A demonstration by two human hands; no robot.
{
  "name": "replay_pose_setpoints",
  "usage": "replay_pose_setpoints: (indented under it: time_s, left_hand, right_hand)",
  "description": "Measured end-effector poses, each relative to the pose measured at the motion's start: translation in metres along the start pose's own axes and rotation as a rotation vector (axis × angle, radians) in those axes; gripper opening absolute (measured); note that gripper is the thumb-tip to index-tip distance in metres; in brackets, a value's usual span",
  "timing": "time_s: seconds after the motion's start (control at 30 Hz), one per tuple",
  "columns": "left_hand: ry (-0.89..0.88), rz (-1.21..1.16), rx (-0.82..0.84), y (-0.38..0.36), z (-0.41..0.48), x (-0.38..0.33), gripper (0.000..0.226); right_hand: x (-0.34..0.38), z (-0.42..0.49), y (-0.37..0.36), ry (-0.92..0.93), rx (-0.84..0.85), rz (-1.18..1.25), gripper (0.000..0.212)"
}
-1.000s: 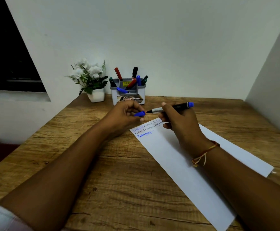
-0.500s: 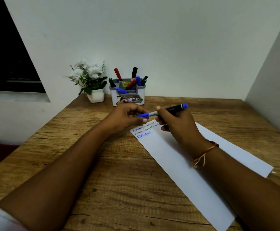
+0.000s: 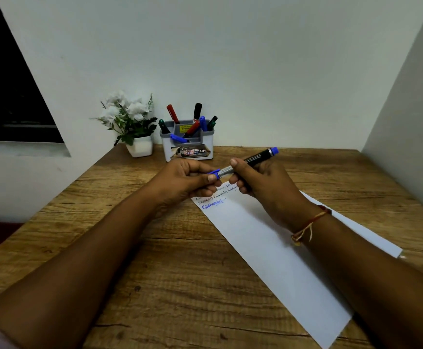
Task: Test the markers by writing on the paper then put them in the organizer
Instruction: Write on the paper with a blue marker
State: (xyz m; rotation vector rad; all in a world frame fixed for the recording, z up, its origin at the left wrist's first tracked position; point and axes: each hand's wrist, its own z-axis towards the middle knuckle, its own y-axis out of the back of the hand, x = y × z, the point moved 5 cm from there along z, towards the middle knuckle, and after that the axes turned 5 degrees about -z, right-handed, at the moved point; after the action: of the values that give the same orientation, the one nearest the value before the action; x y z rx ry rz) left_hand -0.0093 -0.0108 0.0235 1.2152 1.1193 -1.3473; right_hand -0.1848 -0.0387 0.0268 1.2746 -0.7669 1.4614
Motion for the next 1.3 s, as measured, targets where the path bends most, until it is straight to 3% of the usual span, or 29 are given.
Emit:
replay_pose_setpoints:
  time_s: [0.43,0.6,0.8,0.97,1.03,1.17,1.3]
  left_hand:
    - [-0.010,-0.218,-0.043,-0.006,-0.007,-0.001,0.013]
    - [-0.034,-0.291,-0.078,-0.004,-0.005,0.000,0.016]
    - [-0.120,-0.449,-0.209,0.008,-0.001,-0.001,0.021]
    - [-0.193,-0.487,-0.369,0.017,-0.004,-0.006,0.022]
    - [-0.280,-0.401,-0.464,0.024,-0.008,-0.013,0.025]
    - [-0.487,-0.122,-0.718,0.040,-0.016,-0.042,0.025]
    - [-0.661,0.182,-0.880,0.059,-0.012,-0.078,0.022]
  right_hand:
    - [0.006,-0.004,0.002,0.089,0.126,-0.024,0.020]
    - [0.003,-0.003,0.001,0.016,0.175,0.087,0.019]
    - [-0.011,0.001,0.000,-0.138,0.022,0.437,0.014]
    - [-0.012,0.003,-0.002,-0.134,-0.004,0.476,0.015]
    - [-0.012,0.004,0.002,-0.114,-0.041,0.350,0.011]
    - [-0.014,0.007,0.019,0.067,-0.193,-0.224,0.006]
    - [-0.006,0.006,0.018,0.139,-0.203,-0.485,0.018]
